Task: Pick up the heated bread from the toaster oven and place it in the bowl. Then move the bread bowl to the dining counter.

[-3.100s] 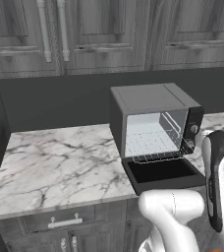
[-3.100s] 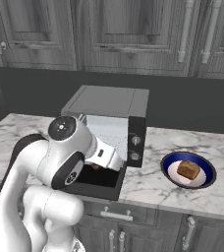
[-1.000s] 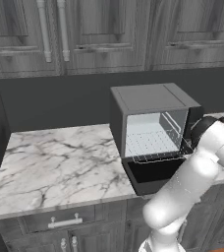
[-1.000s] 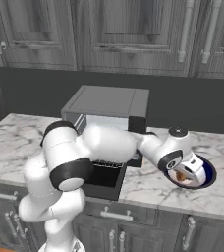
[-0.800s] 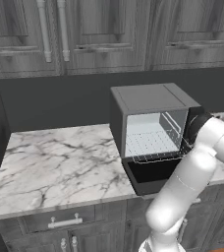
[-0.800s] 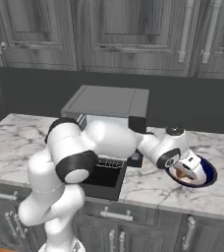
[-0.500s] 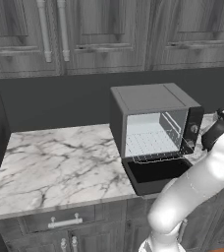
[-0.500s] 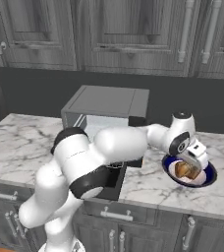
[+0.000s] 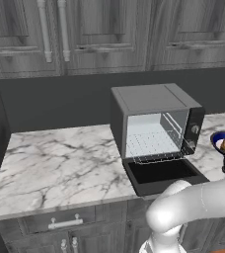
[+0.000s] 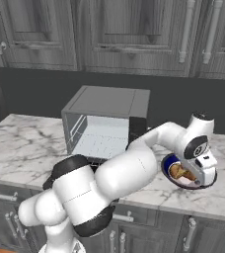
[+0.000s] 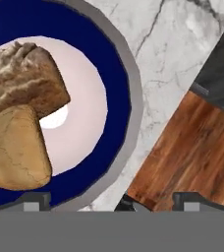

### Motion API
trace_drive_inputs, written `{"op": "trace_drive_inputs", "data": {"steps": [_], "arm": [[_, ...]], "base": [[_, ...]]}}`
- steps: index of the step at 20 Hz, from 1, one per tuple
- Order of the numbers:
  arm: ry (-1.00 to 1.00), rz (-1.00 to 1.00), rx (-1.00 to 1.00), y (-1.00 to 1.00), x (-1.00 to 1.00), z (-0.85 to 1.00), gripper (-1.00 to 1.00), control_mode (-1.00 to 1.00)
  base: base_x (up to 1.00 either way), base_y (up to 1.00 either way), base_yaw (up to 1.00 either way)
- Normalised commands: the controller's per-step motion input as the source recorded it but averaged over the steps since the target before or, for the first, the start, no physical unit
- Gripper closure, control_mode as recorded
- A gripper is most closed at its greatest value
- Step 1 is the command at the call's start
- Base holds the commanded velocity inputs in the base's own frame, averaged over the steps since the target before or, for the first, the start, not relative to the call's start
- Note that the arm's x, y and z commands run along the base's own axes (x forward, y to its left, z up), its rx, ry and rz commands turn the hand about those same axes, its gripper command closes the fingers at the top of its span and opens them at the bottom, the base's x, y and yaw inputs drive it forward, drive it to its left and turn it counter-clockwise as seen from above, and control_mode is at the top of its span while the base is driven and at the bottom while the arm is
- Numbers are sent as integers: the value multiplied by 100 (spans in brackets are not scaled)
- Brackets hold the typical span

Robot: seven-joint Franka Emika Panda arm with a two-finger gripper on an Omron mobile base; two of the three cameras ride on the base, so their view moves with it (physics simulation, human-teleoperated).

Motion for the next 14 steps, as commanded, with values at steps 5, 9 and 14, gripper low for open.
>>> {"op": "trace_drive_inputs", "data": {"steps": [5,9,14], "arm": [[-33,-24,27,1,-11,-54,-100,-100],[-8,-5,5,0,6,-10,-100,-100],[-1,-5,0,0,41,-18,-100,-100]], "base": [[0,0,0],[0,0,0],[0,0,0]]}}
